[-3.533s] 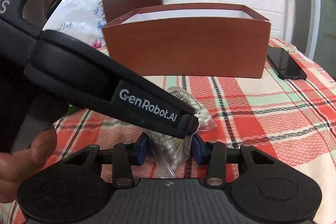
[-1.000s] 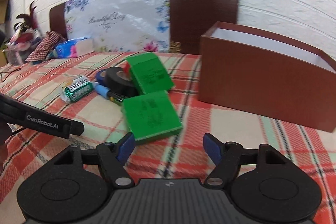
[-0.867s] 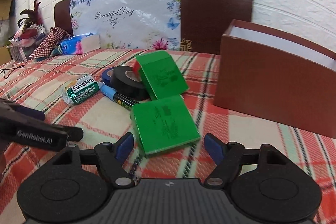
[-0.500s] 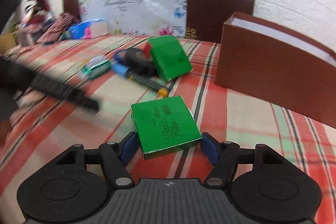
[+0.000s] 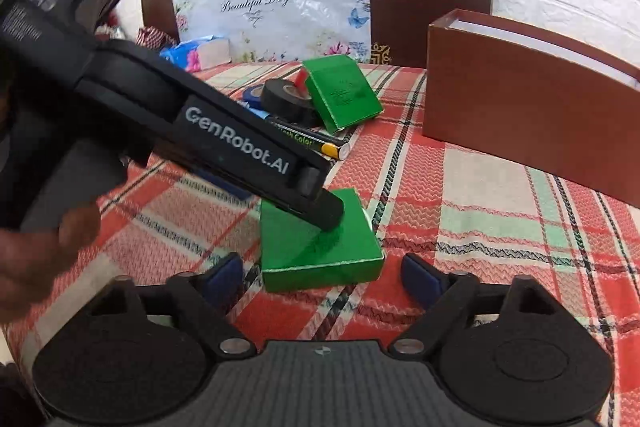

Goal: Organize objects
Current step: 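Carry the green box into the brown box and release it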

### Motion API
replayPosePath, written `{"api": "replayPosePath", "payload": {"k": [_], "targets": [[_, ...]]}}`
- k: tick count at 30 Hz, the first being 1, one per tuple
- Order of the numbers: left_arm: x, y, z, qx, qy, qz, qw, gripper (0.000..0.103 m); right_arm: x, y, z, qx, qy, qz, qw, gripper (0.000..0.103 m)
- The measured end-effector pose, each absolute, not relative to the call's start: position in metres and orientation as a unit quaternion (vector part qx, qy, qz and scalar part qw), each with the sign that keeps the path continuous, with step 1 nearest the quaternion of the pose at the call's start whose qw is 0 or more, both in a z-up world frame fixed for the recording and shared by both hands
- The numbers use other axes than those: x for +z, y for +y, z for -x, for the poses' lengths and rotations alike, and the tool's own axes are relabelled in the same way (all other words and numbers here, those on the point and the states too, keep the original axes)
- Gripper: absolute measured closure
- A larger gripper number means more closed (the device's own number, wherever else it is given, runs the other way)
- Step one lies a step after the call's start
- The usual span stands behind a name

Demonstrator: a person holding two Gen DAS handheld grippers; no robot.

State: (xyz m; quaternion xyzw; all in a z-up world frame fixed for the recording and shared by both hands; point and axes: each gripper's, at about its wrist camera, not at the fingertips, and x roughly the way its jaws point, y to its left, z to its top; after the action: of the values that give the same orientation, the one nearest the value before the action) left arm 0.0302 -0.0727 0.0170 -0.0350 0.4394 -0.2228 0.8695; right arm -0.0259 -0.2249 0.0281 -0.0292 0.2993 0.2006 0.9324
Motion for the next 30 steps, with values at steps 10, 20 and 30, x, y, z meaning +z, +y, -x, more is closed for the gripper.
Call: {"api": "replayPosePath", "payload": {"k": [10, 20, 30], "targets": [[0.048, -0.076, -0.028, -0.229, 0.419, 0.049, 0.877, 0.065, 0.037, -0.234, 0.045, 0.195, 0.246, 0.009, 0.949, 0.042], [0.141, -0.128, -0.089, -0.261, 0.296, 0.009, 0.919, 0.064, 0.100, -0.267, -0.002, 0.119, 0.095, 0.006, 0.988, 0.042], [0.132, -0.174, -0.173, -0.244, 0.299, -0.019, 0.922, 0.065, 0.092, -0.296, -0.091, 0.084, 0.101, -0.008, 0.991, 0.042]]}}
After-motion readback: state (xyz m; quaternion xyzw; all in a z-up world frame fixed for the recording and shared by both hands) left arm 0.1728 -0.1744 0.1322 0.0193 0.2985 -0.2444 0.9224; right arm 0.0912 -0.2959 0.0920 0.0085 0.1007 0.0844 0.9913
